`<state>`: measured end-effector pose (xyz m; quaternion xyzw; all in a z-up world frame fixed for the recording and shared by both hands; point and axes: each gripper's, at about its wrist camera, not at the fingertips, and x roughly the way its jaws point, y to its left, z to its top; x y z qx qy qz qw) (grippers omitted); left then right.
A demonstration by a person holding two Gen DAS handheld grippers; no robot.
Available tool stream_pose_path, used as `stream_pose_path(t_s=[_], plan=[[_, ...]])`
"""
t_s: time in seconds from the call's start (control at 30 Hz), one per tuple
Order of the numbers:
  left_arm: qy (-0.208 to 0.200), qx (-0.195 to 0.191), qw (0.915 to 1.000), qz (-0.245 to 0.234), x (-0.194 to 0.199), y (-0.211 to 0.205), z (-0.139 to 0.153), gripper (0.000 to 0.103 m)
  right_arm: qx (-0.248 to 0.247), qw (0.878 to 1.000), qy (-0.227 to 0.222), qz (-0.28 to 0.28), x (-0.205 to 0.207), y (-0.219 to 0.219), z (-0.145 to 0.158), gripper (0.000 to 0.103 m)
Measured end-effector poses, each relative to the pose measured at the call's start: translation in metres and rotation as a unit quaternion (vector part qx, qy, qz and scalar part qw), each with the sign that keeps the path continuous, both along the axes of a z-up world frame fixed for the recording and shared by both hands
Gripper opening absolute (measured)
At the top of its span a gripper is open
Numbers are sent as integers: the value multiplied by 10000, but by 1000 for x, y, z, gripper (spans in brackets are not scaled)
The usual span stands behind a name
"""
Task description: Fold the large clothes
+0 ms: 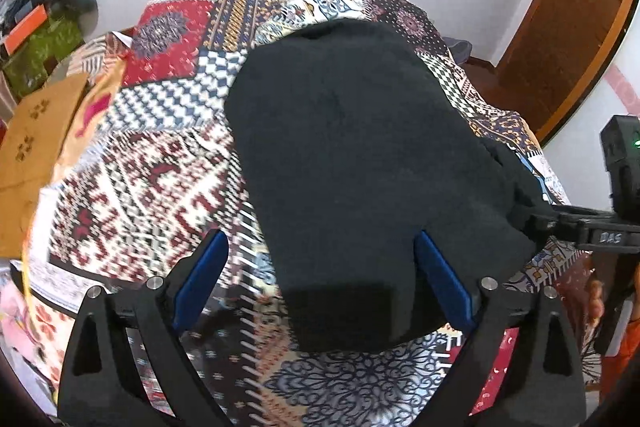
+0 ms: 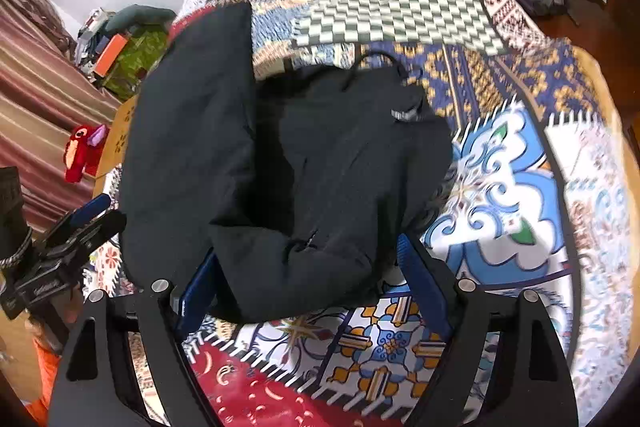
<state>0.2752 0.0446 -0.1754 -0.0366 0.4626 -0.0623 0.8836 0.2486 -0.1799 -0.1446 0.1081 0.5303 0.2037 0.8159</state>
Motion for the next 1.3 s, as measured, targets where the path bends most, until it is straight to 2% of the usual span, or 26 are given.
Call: stream_pose_path(t_s=[0.1,0.23,0.3,0.43,0.5,0.6,0.7,0.77,0.8,0.87,0.93,1.0,1.03,1.07,1.1,1.17,1.3], plan=[[-166,214,9994,209,4,11,12,96,-34,9996,-288,-26,4,-4,16,83],[-50,-48,9991,415,19,29,16,96,-36,9987,-449,-257,13,-14,24,83],[107,-271,9987,423,26,35,11,96,38,9991,-265,-340,22,-21,15,83],[615,-711,9945,463,42,38,-15,96,255,9976,439,-470,40,-30,-18,83],[670,-988,9918,461,46,38,-22,101,390,9958,695,-444,46,-30,-32,83],[915,-1595,9819,452,57,42,-34,102,670,9926,963,-321,57,-27,-49,83],[1256,-2224,9658,453,69,44,-52,103,709,9903,1162,-283,71,-20,-63,83],[1534,-2703,9495,429,79,45,-67,103,590,9911,1168,-255,76,-13,-65,84],[1581,-2792,9461,442,81,46,-70,103,555,9916,1146,-207,78,-12,-65,84],[1586,-2840,9446,449,86,46,-74,103,471,9923,1136,-146,82,-5,-65,84],[1591,-2877,9434,432,88,46,-77,103,496,9921,1151,-99,83,-1,-64,79],[1638,-2959,9401,425,91,47,-80,103,617,9910,1190,-54,85,0,-64,66],[1673,-3008,9380,420,92,48,-82,103,659,9901,1237,-86,87,0,-65,63],[1691,-3028,9370,409,93,48,-82,103,700,9894,1270,-114,88,-1,-66,53],[1694,-3031,9370,391,94,48,-82,103,748,9886,1297,-150,88,-2,-66,38],[1683,-3028,9374,361,92,47,-80,102,824,9874,1340,-179,85,-6,-64,25],[1595,-2970,9411,273,86,53,-69,89,842,9901,1110,-183,75,-7,-47,14]])
